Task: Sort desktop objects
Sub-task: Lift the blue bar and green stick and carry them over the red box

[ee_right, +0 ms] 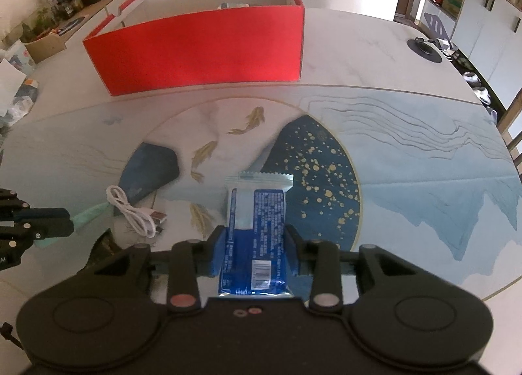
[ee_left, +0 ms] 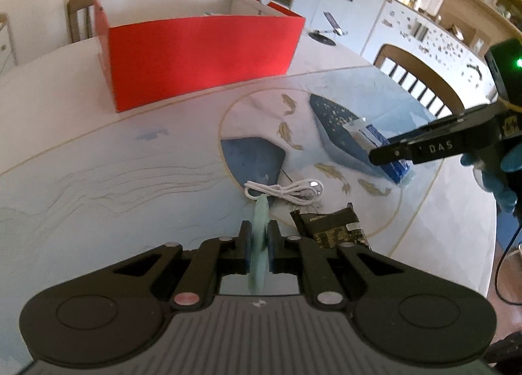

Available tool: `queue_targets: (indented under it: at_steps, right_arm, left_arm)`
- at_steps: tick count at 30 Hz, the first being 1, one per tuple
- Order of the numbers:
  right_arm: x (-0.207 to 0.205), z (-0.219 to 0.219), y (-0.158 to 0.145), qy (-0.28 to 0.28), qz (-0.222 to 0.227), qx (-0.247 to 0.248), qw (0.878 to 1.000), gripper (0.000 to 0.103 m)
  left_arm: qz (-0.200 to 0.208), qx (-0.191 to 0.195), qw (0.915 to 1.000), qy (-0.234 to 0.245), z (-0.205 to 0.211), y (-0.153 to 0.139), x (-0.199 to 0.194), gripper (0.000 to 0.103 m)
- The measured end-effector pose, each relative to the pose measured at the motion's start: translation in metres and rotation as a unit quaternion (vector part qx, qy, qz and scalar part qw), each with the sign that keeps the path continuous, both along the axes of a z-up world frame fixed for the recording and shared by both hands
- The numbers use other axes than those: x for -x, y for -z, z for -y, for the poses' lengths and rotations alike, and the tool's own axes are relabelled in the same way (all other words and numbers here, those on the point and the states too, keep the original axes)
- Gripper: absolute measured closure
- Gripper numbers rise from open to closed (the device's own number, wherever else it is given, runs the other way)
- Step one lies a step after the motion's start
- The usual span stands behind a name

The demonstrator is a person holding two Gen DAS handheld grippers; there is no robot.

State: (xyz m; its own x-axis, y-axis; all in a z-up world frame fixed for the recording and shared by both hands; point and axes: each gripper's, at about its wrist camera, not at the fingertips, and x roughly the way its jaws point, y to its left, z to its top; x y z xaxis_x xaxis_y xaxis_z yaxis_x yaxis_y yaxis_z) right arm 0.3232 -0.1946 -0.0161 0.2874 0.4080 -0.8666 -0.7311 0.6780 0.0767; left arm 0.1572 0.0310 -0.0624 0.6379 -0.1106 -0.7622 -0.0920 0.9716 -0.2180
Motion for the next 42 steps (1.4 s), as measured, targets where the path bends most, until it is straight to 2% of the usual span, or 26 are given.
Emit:
queue_targets:
  at_steps: [17,32,42]
  right_arm:
    - [0.008,-0.009,-0.037,-0.023,0.002,-0.030,0.999,0.067]
    - [-0.006,-0.028,-0.077,-0.016,0.023,-0.050,0.998,0.067]
    - [-0.023,-0.040,-0.099,-0.031,0.043,-0.067,0.996,0.066]
  left_arm:
    - [0.044,0.008,0.9978,-0.048,-0.005,-0.040,0.000,0.095]
    - [0.094,-0.003,0.9899,-0.106,-0.014,-0.083,-0.025,0.095]
    - [0.123,-0.015,0.9838,-0.130,-0.027,-0.109,-0.042,0.095]
